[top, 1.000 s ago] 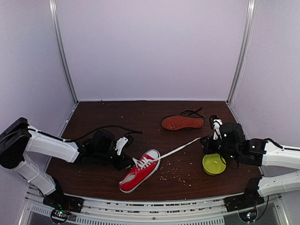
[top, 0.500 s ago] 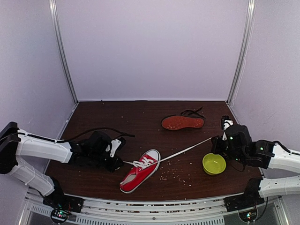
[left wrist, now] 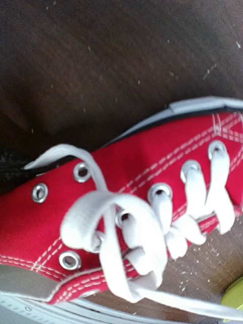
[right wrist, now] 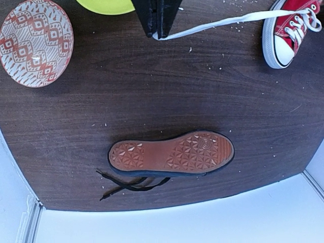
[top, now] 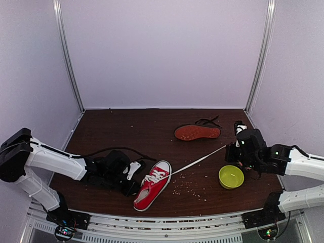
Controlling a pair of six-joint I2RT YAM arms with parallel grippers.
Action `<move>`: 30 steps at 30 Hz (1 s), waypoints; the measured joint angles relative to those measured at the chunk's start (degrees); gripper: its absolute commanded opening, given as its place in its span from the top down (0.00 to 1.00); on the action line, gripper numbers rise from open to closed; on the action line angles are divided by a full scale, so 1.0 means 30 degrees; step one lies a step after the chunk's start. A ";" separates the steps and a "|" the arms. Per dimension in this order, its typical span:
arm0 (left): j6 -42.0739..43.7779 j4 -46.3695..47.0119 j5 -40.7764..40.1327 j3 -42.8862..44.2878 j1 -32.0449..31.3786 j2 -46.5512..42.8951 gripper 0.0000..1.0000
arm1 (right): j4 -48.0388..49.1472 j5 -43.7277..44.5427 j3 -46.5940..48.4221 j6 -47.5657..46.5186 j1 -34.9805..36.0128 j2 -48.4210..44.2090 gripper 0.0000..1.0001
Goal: Tie the shoes
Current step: Tie the crossed shoelace on the shoe.
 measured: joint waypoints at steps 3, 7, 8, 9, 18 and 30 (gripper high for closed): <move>-0.0495 0.0678 0.0517 0.0073 -0.0619 0.0415 1.00 | 0.0233 -0.0211 0.0656 -0.0350 -0.0262 0.0488 1.00; -0.1239 0.1734 0.1071 0.0080 -0.1275 0.0845 1.00 | 0.0495 -0.0590 0.1253 -0.0823 -0.0765 0.1020 1.00; -0.1435 0.1989 0.1129 0.0080 -0.1392 0.0882 1.00 | 0.0503 -0.0721 0.1319 -0.0947 -0.0874 0.1093 1.00; -0.1566 0.2142 0.1129 0.0080 -0.1443 0.0874 1.00 | 0.0525 -0.0816 0.1370 -0.1042 -0.0969 0.1144 1.00; -0.2616 -0.0627 -0.2426 -0.0044 0.0379 -0.2310 1.00 | 0.0350 -0.1239 0.1413 -0.1479 -0.1115 0.0787 1.00; -0.3810 -0.5413 -0.5005 -0.1763 0.3140 -0.9202 1.00 | -0.0131 -0.1486 -0.0328 -0.1020 -0.1508 -0.0576 1.00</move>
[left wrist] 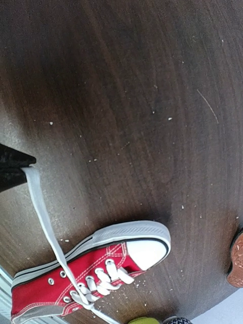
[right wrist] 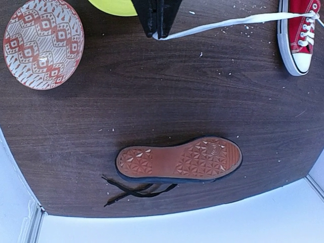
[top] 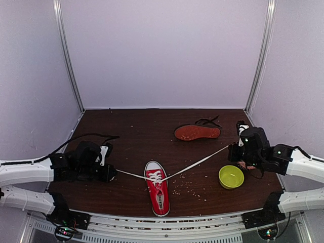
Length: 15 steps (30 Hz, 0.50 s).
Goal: Tie the shoes
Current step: Tie the crossed shoelace on the shoe.
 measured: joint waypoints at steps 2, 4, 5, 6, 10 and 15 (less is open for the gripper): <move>0.0087 -0.0109 0.0270 0.0080 0.0000 -0.0022 1.00 | 0.0022 -0.0364 0.0007 -0.0219 0.0000 -0.0313 1.00; 0.0313 -0.0270 0.0510 0.0495 0.0007 0.0138 1.00 | 0.0175 -0.1486 0.0058 -0.0787 0.0153 -0.0896 1.00; 0.0459 -0.0284 0.0627 0.0838 0.0007 0.0291 1.00 | 0.0321 -0.2018 0.0160 -0.1049 0.0357 -0.1166 1.00; 0.0641 -0.0306 0.0758 0.1333 0.0015 0.0510 1.00 | 0.0481 -0.2477 0.0299 -0.1304 0.0641 -0.1304 1.00; 0.1523 -0.0015 0.1304 0.3694 0.0015 0.1712 1.00 | 0.1275 -0.3606 0.1967 -0.2142 0.4379 -0.0510 1.00; 0.2645 0.0656 0.2222 0.6003 0.0015 0.3388 1.00 | 0.3308 -0.3643 0.5843 -0.2907 1.1060 0.4182 1.00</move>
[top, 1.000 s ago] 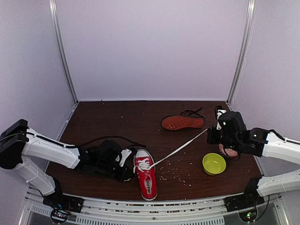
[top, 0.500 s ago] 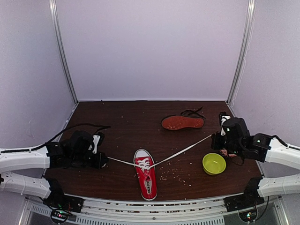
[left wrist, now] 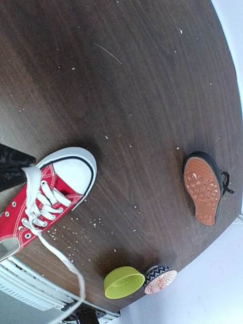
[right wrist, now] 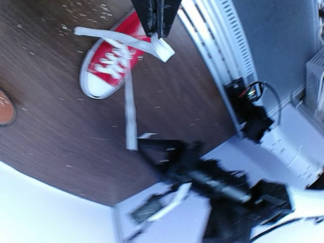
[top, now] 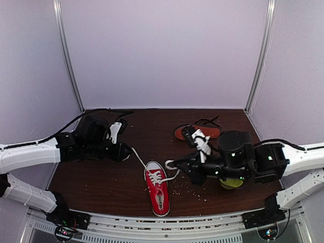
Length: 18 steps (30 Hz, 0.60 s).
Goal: Tie the shoes
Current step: Tie the crossed shoelace on the shoe, then place the half-tied shoelace on the shoe, then pass from the left arm to the right
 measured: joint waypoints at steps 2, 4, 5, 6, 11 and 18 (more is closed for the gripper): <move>0.0379 0.0175 0.0284 0.0474 0.0000 0.0488 1.00 | 0.0721 -0.0109 0.1778 -0.0364 0.2069 0.2244 0.99; 0.0707 0.0226 0.0612 0.0867 0.0000 0.0925 1.00 | 0.1377 -0.0474 0.3483 -0.0714 0.3475 0.4350 0.69; 0.0889 0.0291 0.0801 0.1056 0.0000 0.1129 1.00 | 0.1537 -0.0685 0.4335 -0.0954 0.4036 0.5311 0.54; 0.1027 0.0313 0.0947 0.1217 0.0000 0.1290 1.00 | 0.1683 -0.0969 0.5107 -0.1064 0.4430 0.6178 0.43; 0.1632 0.0743 0.1829 0.1552 0.0000 0.1705 1.00 | 0.1639 -0.1188 0.6586 -0.1661 0.4772 0.7861 0.21; 0.2229 0.1362 0.3534 0.1552 0.0000 0.1836 1.00 | 0.2120 -0.1333 0.3825 -0.0517 0.0080 0.6594 0.24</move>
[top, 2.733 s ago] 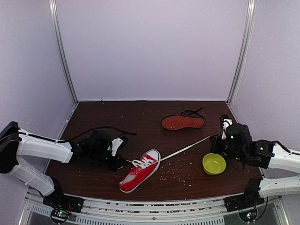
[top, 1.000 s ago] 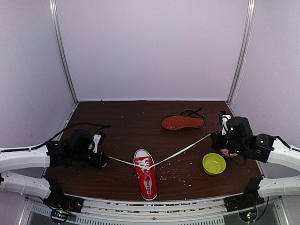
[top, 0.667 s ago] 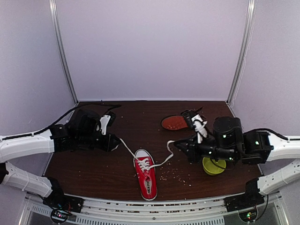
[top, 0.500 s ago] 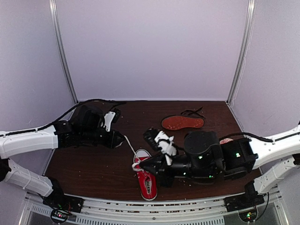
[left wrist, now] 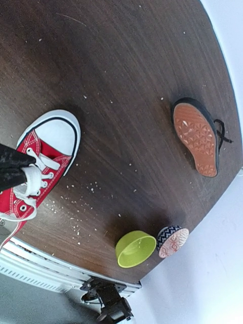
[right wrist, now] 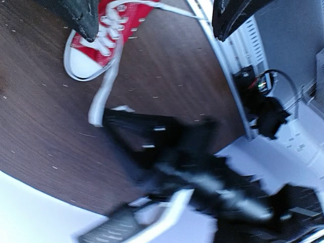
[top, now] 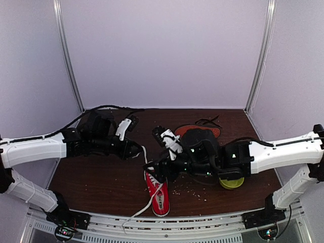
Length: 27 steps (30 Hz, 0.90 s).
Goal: Tie the shoes
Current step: Pass from the left arm to the right
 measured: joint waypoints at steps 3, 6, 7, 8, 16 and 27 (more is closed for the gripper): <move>0.0117 0.0372 0.0765 0.0000 0.0000 0.0248 1.00 | 0.0423 -0.1253 -0.1056 0.0437 -0.2543 0.0131 0.26; 0.0168 0.0503 0.1239 0.0000 0.0000 0.0466 1.00 | 0.0772 -0.2739 -0.1093 0.0546 -0.3832 0.0852 0.29; 0.0182 0.0525 0.1341 0.0000 0.0000 0.0510 1.00 | 0.0911 -0.3242 -0.0984 0.0532 -0.4000 0.1180 0.31; 0.0211 0.0546 0.1457 0.0000 0.0000 0.0546 1.00 | 0.0969 -0.3745 -0.0772 0.0495 -0.4095 0.1588 0.32; 0.0262 0.0860 0.1865 0.0000 0.0000 0.0612 1.00 | 0.1384 -0.6084 0.1035 0.0321 -0.4503 0.4175 0.54; 0.0313 0.1086 0.2055 0.0000 0.0022 0.0925 0.53 | 0.2288 -0.6696 0.1523 0.0576 -0.4983 0.5115 1.00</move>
